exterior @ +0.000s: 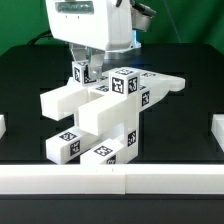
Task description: Assemble chair
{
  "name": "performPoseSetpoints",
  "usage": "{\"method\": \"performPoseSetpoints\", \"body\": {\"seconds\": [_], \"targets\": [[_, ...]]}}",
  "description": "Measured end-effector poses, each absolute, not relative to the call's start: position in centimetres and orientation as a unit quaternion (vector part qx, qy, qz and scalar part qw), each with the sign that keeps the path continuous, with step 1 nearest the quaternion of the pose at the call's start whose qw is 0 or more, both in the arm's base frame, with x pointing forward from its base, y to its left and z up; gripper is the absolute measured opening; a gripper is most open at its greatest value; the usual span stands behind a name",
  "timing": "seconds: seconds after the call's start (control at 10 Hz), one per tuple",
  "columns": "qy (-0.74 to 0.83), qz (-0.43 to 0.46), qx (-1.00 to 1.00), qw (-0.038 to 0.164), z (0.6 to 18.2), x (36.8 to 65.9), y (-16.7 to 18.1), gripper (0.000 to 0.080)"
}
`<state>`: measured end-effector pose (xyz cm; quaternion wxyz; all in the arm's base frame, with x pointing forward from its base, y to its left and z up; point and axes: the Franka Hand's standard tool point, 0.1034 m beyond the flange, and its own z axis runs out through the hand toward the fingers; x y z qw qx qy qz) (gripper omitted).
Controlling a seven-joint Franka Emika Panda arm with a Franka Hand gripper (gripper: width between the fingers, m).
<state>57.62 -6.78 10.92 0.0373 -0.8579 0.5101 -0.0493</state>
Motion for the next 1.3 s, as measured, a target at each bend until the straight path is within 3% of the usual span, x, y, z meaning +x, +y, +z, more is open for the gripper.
{"method": "performPoseSetpoints", "body": {"seconds": [0.2,0.3,1.3], "targets": [[0.483,-0.05,-0.873,0.035,10.92,57.62,-6.67,0.0609],[0.433,-0.051,-0.899,0.031,10.91,57.61,-6.58,0.0637],[-0.015,-0.054,-0.998,-0.007,10.86,57.56,-6.81,0.0648]]}}
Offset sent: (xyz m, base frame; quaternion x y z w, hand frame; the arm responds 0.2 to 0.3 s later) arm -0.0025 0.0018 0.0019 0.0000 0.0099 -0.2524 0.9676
